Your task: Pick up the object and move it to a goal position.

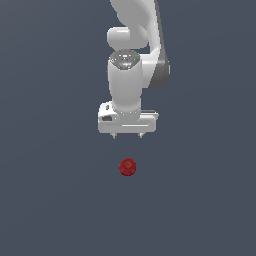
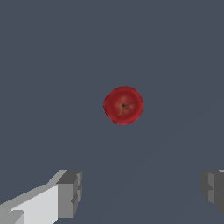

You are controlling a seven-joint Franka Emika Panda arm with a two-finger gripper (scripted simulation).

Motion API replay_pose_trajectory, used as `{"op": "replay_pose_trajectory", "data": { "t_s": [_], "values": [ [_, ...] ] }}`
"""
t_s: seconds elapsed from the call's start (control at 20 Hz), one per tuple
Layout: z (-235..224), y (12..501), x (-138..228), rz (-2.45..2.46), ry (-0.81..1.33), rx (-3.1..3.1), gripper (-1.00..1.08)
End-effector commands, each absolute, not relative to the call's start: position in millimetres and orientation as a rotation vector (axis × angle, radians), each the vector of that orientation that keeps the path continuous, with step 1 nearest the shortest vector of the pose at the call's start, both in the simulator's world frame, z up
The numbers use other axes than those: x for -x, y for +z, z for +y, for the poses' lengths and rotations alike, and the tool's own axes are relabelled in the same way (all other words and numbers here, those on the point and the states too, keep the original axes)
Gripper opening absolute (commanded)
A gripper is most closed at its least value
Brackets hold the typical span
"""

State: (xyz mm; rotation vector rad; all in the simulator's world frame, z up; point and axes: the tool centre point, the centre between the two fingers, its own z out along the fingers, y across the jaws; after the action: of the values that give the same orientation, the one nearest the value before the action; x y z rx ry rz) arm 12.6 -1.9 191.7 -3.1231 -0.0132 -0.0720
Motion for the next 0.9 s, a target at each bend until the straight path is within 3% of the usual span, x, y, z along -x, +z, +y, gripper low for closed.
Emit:
{"op": "replay_pose_trajectory", "data": {
  "t_s": [0.0,0.45,0.85],
  "values": [
    [-2,192,-13,-0.013,-0.072,3.123,1.0],
    [29,201,-16,-0.088,-0.083,3.095,1.0],
    [27,196,-20,-0.124,-0.079,3.099,1.0]
  ]
}}
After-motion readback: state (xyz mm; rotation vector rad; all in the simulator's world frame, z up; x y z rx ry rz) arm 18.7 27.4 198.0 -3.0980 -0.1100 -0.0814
